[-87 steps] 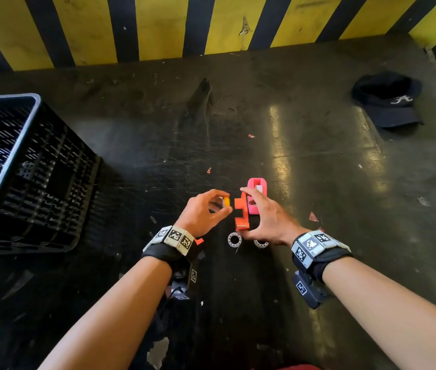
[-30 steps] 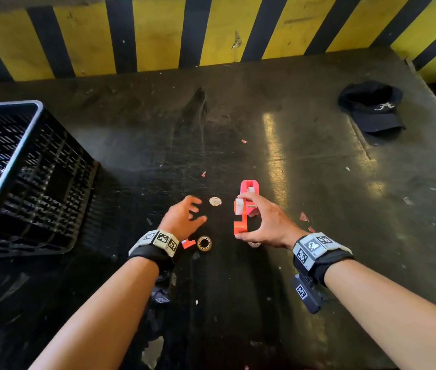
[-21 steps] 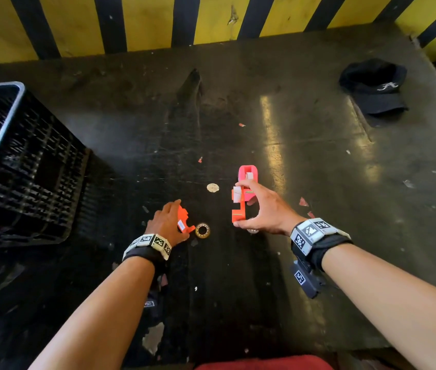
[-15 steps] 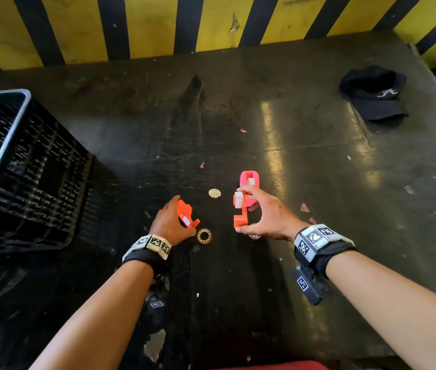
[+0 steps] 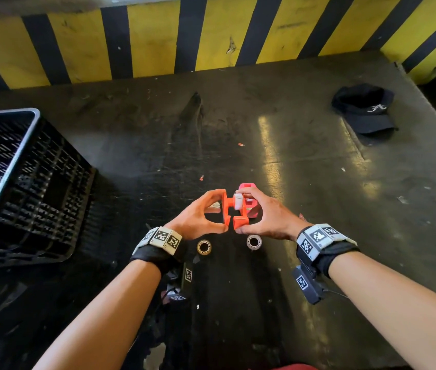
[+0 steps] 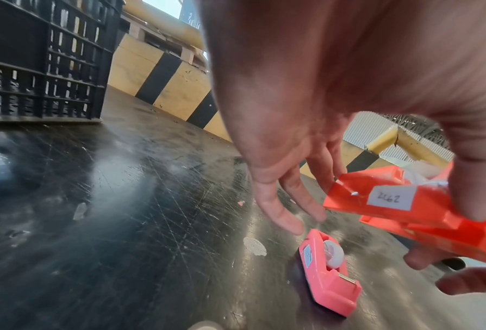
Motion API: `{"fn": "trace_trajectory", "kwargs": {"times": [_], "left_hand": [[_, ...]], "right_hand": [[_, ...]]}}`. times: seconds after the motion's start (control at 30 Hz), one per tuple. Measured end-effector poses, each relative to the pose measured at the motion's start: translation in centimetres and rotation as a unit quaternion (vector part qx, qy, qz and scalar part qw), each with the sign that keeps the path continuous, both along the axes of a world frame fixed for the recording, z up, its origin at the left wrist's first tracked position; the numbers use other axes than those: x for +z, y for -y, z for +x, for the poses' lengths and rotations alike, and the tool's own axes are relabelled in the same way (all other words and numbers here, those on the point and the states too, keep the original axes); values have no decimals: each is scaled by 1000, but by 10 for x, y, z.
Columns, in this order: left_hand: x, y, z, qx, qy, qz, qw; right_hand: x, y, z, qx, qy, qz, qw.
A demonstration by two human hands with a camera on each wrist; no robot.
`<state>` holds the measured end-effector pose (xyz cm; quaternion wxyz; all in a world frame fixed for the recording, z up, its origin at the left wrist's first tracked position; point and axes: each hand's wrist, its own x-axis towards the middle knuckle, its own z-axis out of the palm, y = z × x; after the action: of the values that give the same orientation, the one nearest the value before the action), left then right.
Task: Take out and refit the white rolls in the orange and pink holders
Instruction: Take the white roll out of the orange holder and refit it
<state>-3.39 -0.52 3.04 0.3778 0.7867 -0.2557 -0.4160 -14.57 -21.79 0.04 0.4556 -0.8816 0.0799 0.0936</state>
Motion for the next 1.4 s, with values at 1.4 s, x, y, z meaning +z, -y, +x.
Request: {"fn": "trace_trajectory", "kwargs": {"times": [1.4], "left_hand": [[33,13,-24,61,137,-32,988]], "right_hand": [[8,-8,-12,-14,52,13,998]]}}
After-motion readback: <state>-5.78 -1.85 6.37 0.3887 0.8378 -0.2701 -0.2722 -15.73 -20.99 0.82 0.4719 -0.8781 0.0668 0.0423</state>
